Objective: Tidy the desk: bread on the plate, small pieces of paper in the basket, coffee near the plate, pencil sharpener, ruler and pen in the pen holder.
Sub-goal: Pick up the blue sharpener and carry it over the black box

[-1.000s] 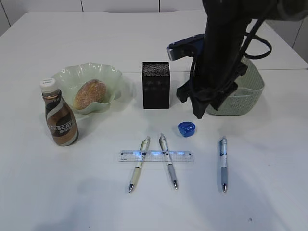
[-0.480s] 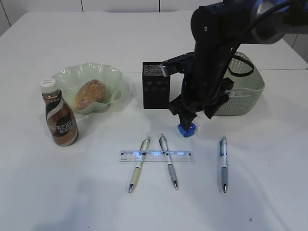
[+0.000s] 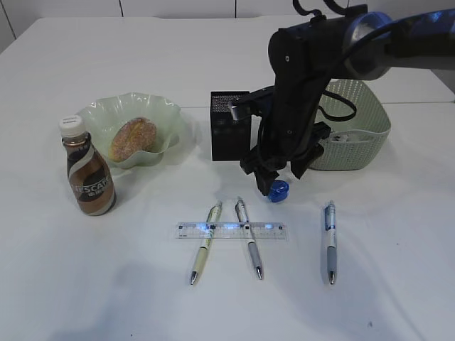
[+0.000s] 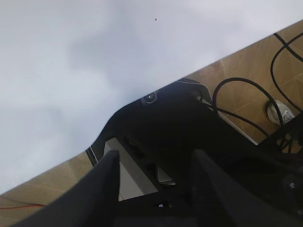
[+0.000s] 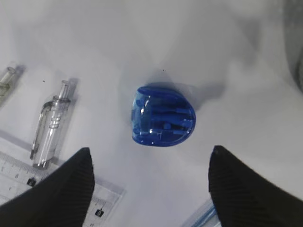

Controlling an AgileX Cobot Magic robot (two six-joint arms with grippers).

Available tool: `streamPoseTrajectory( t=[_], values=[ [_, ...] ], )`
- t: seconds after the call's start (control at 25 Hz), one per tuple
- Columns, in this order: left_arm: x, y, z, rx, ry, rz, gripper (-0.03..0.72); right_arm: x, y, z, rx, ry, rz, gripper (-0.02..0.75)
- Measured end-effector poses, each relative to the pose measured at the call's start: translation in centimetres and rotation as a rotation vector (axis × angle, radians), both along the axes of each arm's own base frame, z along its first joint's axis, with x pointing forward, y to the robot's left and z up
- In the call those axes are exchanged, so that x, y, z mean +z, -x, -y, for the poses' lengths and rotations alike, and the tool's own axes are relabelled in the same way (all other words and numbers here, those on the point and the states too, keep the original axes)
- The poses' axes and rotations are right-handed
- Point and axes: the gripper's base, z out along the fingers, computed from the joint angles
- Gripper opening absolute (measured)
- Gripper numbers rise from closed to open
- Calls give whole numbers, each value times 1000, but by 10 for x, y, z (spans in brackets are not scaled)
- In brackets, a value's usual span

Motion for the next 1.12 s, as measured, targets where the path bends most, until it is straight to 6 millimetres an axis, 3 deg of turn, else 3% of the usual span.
streamPoseTrajectory(
  t=[0.48,0.76,1.12],
  values=[
    [0,1,0,-3,-2,-7,340,-17,-10,2,-21,11,-30,585],
    [0,1,0,-3,-3,-9,340,-17,-16,21,-68,8,-41,586],
    [0,1,0,-3,-3,-9,340,-17,-14,18,-81,-35,-75,587]
  ],
)
